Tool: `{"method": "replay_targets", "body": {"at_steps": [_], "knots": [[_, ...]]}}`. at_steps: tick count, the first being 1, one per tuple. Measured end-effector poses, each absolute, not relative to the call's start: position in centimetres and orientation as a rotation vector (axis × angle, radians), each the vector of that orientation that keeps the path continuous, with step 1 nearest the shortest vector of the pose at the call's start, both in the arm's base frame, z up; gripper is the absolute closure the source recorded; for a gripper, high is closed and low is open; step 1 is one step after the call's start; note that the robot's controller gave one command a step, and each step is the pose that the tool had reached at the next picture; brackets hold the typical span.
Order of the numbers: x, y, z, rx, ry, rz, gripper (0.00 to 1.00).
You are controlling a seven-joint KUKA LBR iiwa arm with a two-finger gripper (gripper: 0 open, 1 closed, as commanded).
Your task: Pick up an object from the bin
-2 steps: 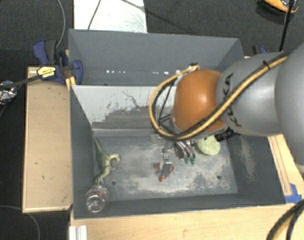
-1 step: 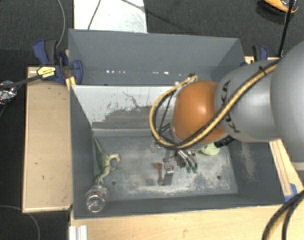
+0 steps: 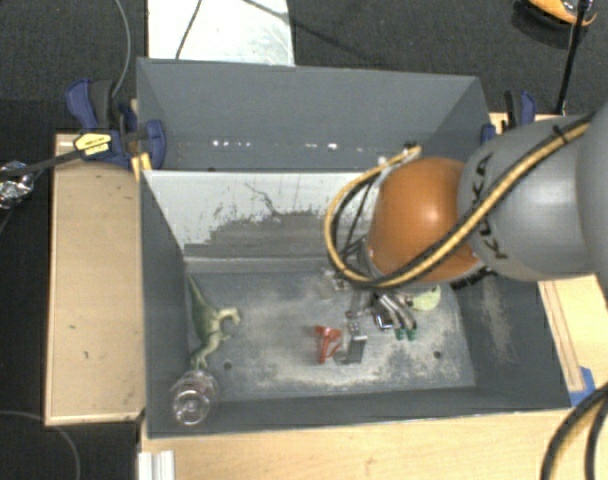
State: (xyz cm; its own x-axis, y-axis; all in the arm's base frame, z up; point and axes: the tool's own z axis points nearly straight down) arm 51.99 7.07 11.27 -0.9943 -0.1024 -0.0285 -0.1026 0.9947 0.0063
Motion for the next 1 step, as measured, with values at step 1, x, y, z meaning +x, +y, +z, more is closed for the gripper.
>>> {"method": "replay_targets", "body": {"at_steps": [1], "knots": [[51.93,5.05,8.97,-0.325,3.109,0.002,0.0]]}}
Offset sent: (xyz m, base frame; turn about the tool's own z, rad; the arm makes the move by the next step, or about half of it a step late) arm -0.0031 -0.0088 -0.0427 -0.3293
